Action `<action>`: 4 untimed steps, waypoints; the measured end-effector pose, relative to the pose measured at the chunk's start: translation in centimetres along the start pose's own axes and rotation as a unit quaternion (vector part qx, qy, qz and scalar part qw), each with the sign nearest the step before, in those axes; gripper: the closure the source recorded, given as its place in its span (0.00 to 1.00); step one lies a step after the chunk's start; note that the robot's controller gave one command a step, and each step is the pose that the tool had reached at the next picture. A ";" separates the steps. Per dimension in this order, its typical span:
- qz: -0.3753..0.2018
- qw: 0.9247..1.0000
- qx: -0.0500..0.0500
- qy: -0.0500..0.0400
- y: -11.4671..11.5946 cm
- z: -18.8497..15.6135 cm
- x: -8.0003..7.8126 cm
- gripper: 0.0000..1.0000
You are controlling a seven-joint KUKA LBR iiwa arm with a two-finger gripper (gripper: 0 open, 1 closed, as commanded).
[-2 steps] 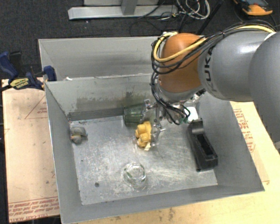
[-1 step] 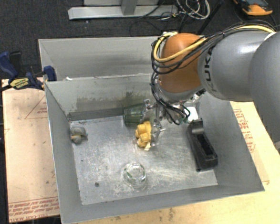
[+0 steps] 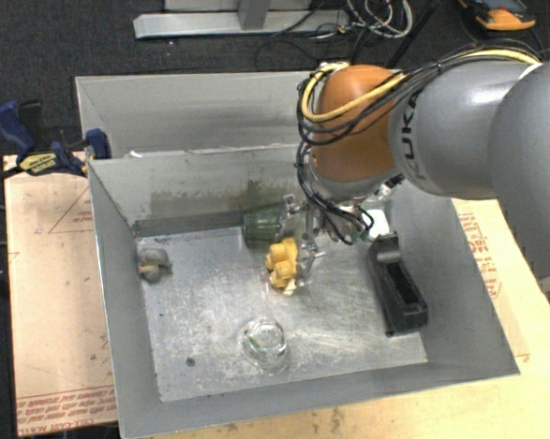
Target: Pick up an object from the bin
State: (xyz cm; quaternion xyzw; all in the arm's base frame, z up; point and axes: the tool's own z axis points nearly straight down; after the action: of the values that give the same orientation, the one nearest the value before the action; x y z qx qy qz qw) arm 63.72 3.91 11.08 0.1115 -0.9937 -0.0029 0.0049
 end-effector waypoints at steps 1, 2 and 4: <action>0.000 1.000 0.000 0.000 0.0 0.0 0.0 1.00; 0.000 1.000 0.000 0.000 0.0 0.0 0.0 1.00; 0.000 1.000 0.000 0.000 0.0 0.0 0.0 1.00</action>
Offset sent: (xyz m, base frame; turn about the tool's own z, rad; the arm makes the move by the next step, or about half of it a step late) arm 0.0122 -0.0020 0.0883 -0.0870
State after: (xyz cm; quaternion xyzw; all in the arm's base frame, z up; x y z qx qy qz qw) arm 63.72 3.90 11.08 0.1115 -0.9937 -0.0030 0.0048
